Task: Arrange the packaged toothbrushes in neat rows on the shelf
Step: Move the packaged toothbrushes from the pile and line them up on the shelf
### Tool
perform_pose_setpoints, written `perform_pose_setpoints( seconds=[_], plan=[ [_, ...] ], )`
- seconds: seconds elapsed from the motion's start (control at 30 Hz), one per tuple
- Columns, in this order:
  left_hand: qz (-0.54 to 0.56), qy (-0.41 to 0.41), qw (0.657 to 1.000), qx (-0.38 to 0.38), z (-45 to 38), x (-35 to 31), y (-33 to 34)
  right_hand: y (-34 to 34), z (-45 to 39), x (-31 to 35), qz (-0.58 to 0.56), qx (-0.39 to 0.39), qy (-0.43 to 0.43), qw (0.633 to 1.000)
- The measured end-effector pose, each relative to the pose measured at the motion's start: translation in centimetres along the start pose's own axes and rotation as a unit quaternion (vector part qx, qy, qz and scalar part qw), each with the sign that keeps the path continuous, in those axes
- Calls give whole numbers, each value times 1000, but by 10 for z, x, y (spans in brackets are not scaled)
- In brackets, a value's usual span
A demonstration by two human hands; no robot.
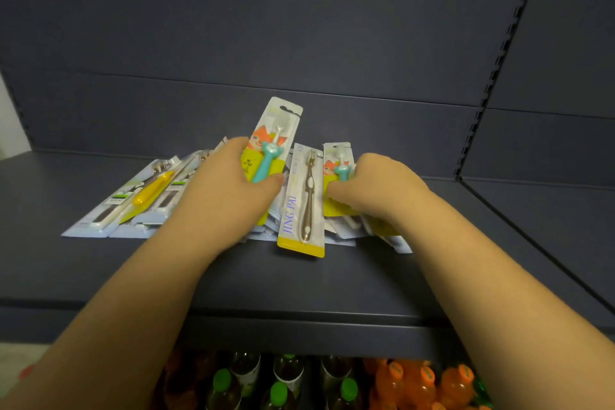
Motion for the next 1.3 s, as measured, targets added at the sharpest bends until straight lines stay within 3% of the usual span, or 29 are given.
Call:
perform_pose_setpoints(
  seconds=[0.2, 0.27, 0.33, 0.4, 0.47, 0.57, 0.67, 0.8, 1.0, 1.3],
  plan=[
    [144, -11, 988, 56, 22, 2, 16, -24, -6, -17, -122, -76, 16, 990],
    [189, -3, 981, 47, 24, -3, 17, -27, 3, -25, -210, -93, 17, 973],
    [228, 2, 973, 38, 29, -9, 21, -22, 19, -31, -372, -65, 14, 926],
    [259, -3, 965, 41, 34, -14, 30, -13, 40, -30, -533, -3, -8, 846],
    [284, -6, 958, 48, 40, -21, 44, -10, 60, -32, -609, 25, -36, 792],
    [283, 11, 956, 69, 48, -38, 68, -11, 85, -52, -654, 7, -40, 755],
    [269, 18, 959, 89, 57, -56, 93, -19, 101, -86, -648, -34, -30, 760],
    [252, 26, 960, 116, 78, -93, 134, -38, 123, -147, -579, -119, 1, 807],
    [266, 69, 948, 161, 131, -172, 210, -66, 174, -255, -562, -194, 64, 801],
    [264, 103, 939, 195, 214, -301, 310, -121, 267, -423, -491, -247, 102, 829]
  ],
)
Point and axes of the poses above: each hand's wrist, its own z-axis away from the middle knuckle, its own y-axis out of the palm, x = y × z, the point moved 9 cm from there along -z, towards the middle knuckle
